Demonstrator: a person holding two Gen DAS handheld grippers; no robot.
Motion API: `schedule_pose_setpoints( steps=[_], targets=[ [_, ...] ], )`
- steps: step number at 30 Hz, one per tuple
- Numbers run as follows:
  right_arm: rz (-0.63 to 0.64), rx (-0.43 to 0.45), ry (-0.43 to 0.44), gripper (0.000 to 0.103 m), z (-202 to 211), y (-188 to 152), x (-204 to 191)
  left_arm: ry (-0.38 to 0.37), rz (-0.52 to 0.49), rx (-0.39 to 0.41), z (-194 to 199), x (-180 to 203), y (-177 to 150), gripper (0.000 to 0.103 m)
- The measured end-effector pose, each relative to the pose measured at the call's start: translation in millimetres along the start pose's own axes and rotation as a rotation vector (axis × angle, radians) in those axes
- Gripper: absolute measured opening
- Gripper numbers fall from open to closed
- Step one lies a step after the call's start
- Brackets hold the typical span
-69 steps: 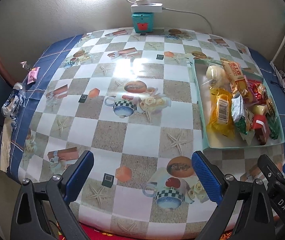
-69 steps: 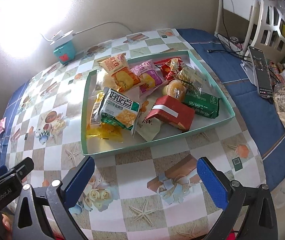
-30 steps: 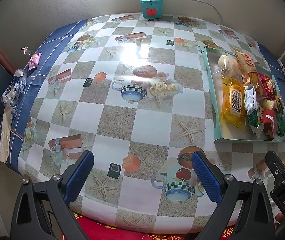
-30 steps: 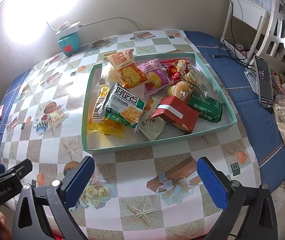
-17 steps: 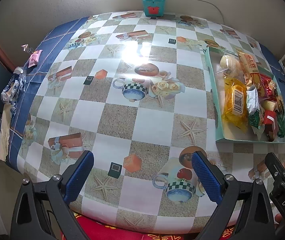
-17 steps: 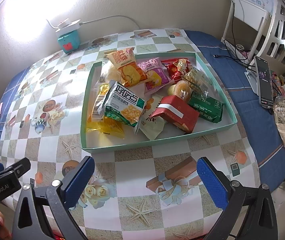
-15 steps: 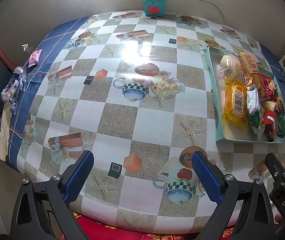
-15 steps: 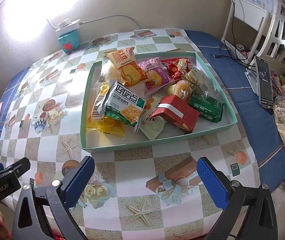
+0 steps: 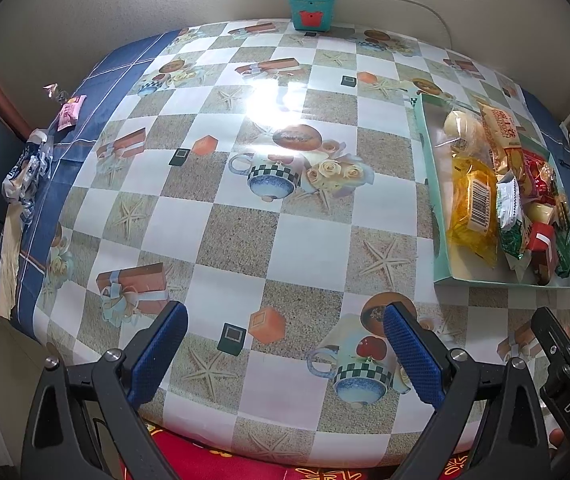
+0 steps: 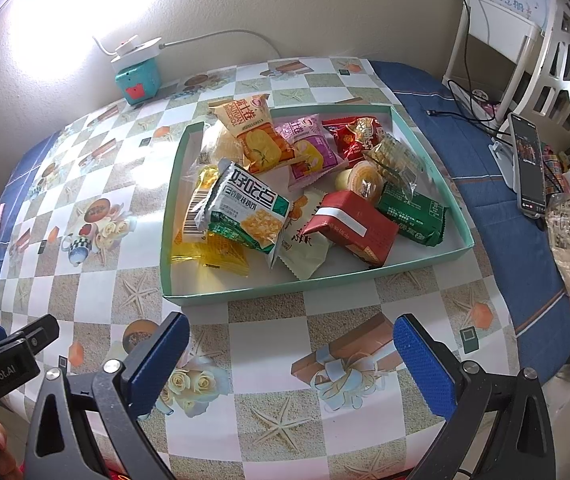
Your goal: Organize snacks
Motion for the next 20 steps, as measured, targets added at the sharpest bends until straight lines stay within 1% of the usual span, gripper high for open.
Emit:
schedule_pose_setpoints(
  steps=[6,15,20],
  targets=[
    [0.002,-0.001,0.001,0.103,0.2,-0.2,-0.4,0.006,0.007,-0.003,-0.8,-1.5,-0.6,0.098],
    [0.006,-0.004,0.001,0.103,-0.5,-0.6,0.1,-0.011,0.001,0.008,2.1,1.2,0.9,0.098],
    [0.006,-0.004,0.002,0.103,-1.0,-1.0,0.4,-0.021,-0.01,0.053,10.4,2.9,3.7,0.098]
  ],
)
Point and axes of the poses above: each gripper's, at about its wrist camera, not at the fingertips, and z roughly against the way its jaws point, x to its right, y to its top, the point moved 5 cm from there along -z, roughly the way its jaws point, and after that the axes turned 4 degrees about x, right-handed, at the moved point
